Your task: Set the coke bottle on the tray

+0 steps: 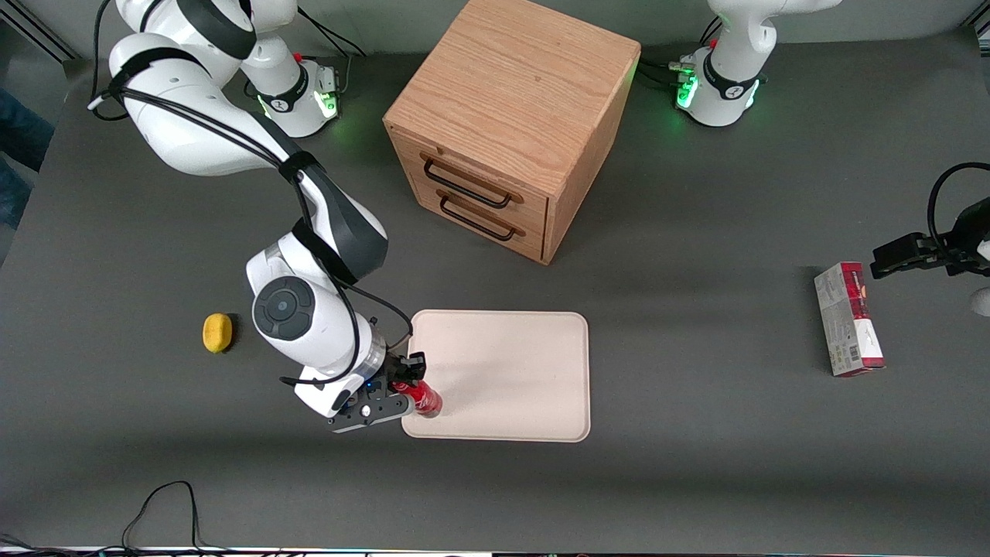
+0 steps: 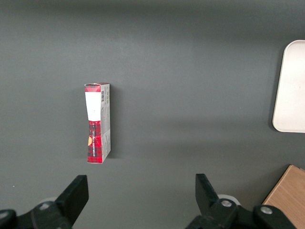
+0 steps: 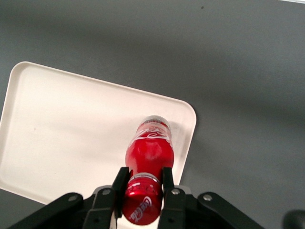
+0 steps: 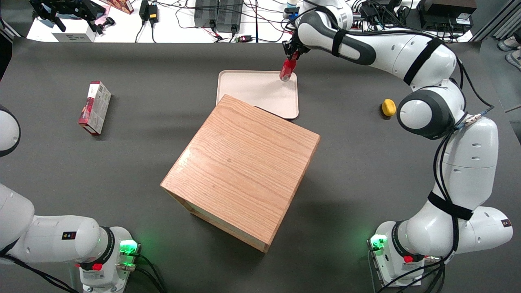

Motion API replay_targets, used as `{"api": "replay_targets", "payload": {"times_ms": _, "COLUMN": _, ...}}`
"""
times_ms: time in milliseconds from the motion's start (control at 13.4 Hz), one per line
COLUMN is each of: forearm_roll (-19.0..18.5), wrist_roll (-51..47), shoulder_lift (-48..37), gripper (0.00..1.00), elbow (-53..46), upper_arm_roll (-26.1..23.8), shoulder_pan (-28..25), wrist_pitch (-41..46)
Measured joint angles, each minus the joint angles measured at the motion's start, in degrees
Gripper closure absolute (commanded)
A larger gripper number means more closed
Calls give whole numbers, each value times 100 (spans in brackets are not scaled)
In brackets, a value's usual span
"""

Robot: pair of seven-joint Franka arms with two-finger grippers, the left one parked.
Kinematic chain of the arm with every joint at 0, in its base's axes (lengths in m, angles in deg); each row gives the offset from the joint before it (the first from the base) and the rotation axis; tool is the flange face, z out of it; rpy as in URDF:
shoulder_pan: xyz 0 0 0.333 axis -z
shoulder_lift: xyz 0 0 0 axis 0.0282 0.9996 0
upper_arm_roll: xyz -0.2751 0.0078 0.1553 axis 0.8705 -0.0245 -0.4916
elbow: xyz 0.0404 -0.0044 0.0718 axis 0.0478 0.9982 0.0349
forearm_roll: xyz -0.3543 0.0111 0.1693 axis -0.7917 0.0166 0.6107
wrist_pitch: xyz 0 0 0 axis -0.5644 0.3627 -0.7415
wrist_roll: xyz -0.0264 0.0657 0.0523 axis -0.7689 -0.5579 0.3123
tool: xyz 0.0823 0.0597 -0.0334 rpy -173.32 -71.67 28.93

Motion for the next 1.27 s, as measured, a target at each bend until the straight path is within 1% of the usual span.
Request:
{"api": "replay_targets", "payload": {"times_ms": 224, "forearm_roll": -3, "wrist_roll": 0, "shoulder_lift": 41, "gripper": 78, "elbow": 10, "upper_arm_roll": 0, "shoulder_pan": 2, "wrist_pitch": 0}}
{"api": "replay_targets", "payload": {"times_ms": 449, "forearm_roll": -8, "wrist_roll": 0, "shoulder_lift": 131, "gripper": 76, "elbow": 39, "upper_arm_roll": 39, "shoulder_pan": 11, "wrist_pitch": -136}}
{"api": "replay_targets", "payload": {"times_ms": 523, "forearm_roll": -9, "wrist_roll": -2, "shoulder_lift": 166, "gripper": 57, "elbow": 62, "upper_arm_roll": 66, "shoulder_pan": 11, "wrist_pitch": -224}}
{"api": "replay_targets", "payload": {"times_ms": 598, "forearm_roll": -9, "wrist_roll": -4, "shoulder_lift": 182, "gripper": 1, "elbow": 99, "upper_arm_roll": 87, "shoulder_pan": 15, "wrist_pitch": -289}}
{"api": "replay_targets", "payload": {"times_ms": 748, "forearm_roll": -18, "wrist_roll": -5, "shoulder_lift": 189, "gripper": 0, "elbow": 118, "upper_arm_roll": 89, "shoulder_pan": 21, "wrist_pitch": -318}}
{"api": "replay_targets", "payload": {"times_ms": 972, "forearm_roll": -140, "wrist_roll": -6, "shoulder_lift": 187, "gripper": 0, "elbow": 114, "upper_arm_roll": 87, "shoulder_pan": 21, "wrist_pitch": -424}}
{"api": "replay_targets", "payload": {"times_ms": 1271, "forearm_roll": -147, "wrist_roll": -10, "shoulder_lift": 91, "gripper": 0, "elbow": 87, "upper_arm_roll": 74, "shoulder_pan": 26, "wrist_pitch": -484}}
